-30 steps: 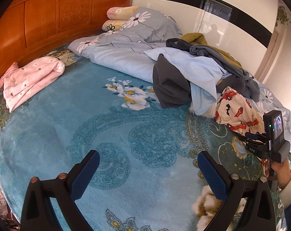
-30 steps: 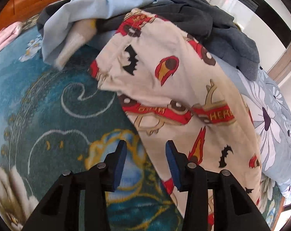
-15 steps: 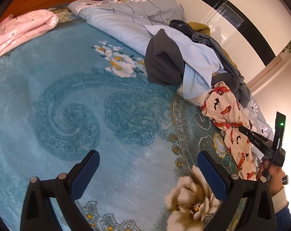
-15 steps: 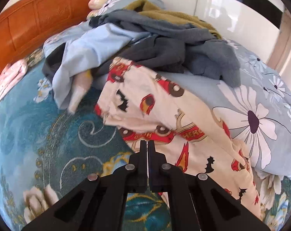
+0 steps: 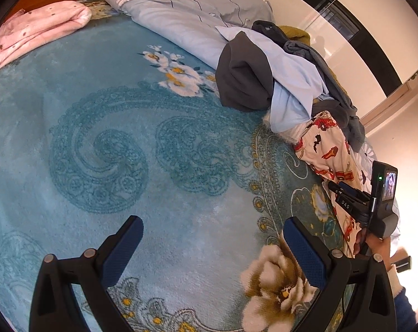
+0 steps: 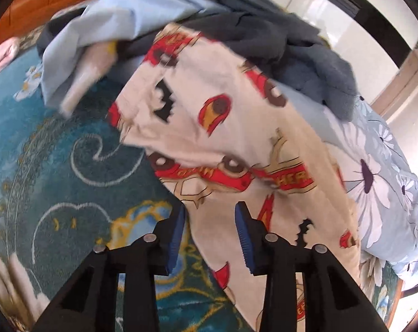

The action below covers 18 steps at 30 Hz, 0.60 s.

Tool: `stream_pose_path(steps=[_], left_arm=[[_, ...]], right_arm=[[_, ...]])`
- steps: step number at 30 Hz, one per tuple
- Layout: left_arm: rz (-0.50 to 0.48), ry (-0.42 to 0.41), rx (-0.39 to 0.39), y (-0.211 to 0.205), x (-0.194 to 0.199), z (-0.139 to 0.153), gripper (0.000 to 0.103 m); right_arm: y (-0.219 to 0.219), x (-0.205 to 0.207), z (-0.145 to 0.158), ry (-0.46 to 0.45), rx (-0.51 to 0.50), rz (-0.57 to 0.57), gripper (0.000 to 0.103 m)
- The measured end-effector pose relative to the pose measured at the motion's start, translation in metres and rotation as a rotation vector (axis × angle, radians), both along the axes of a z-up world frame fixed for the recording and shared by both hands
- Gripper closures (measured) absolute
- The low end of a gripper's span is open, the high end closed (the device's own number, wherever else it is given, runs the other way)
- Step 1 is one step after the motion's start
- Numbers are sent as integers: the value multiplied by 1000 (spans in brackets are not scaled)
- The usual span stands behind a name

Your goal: Fold clothes

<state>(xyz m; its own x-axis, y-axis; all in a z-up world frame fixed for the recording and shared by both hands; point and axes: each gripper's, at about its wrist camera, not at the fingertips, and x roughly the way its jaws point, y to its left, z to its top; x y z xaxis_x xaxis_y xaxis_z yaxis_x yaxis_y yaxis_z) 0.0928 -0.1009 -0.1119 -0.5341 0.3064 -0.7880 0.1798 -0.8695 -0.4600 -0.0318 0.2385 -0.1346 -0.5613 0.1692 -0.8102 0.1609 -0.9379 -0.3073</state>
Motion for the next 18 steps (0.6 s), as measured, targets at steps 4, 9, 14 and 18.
stream_pose_path(steps=[4,9,14,18], left_arm=[[-9,-10,16,4,-1,-4,0],[-14,-20,46,8,-3,-8,0],[-13,-31,46,8,-1,-12,0],[0,-30,45,3,3,-12,0]], right_arm=[[5,-7,-2,-8,9,-40,71],[-2,-8,-8,-41,-4,-26,79],[-31,0,-8,-30,98,77,79],[-11,-13,3,-31,1,-50,95]])
